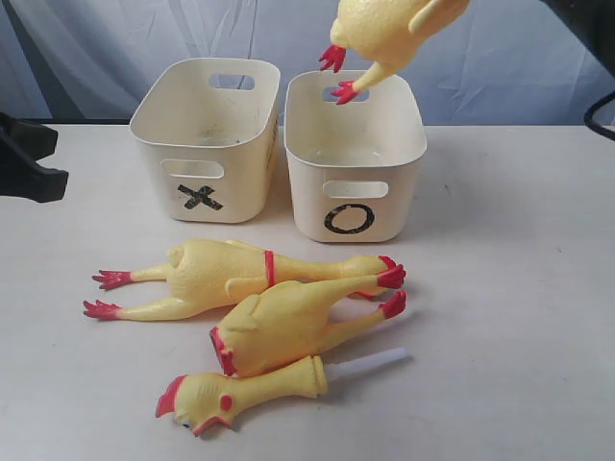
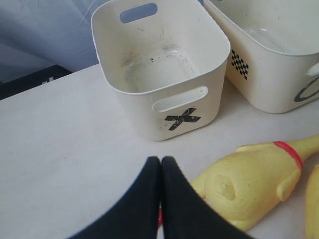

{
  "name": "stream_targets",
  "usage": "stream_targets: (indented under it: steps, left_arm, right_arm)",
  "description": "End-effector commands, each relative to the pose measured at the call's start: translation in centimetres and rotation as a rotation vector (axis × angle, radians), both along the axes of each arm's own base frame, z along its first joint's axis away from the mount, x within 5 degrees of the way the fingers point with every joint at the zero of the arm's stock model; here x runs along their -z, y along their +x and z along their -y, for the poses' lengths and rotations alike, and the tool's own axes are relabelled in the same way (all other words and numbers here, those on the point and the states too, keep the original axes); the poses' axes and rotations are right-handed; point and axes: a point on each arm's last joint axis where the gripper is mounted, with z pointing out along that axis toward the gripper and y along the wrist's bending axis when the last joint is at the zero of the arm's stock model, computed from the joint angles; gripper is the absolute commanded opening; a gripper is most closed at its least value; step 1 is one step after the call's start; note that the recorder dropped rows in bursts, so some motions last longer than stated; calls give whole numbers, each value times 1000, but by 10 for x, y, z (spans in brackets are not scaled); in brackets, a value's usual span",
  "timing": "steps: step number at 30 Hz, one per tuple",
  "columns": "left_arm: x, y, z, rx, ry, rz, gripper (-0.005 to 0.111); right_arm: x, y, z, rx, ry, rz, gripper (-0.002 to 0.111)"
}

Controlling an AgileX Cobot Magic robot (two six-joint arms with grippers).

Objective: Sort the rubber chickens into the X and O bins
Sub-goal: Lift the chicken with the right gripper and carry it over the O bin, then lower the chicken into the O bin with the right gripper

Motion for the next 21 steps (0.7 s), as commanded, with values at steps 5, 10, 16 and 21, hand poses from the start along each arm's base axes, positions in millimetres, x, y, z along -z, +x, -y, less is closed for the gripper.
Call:
stream_targets:
  steps: [5, 10, 16, 21]
  left_arm:
    - [-2, 0, -1, -8, -13, 3, 0]
    - [-2, 0, -1, -8, -13, 3, 0]
    - [-2, 0, -1, -8, -13, 3, 0]
    - [-2, 0, -1, -8, -13, 3, 0]
  right_arm:
    - [-5, 19, 25, -18, -110, 32, -1]
    - [-3, 31, 45, -8, -177, 22, -1]
    - [7, 50, 62, -16, -171, -3, -1]
    - [14, 63, 57, -77, -160, 40, -1]
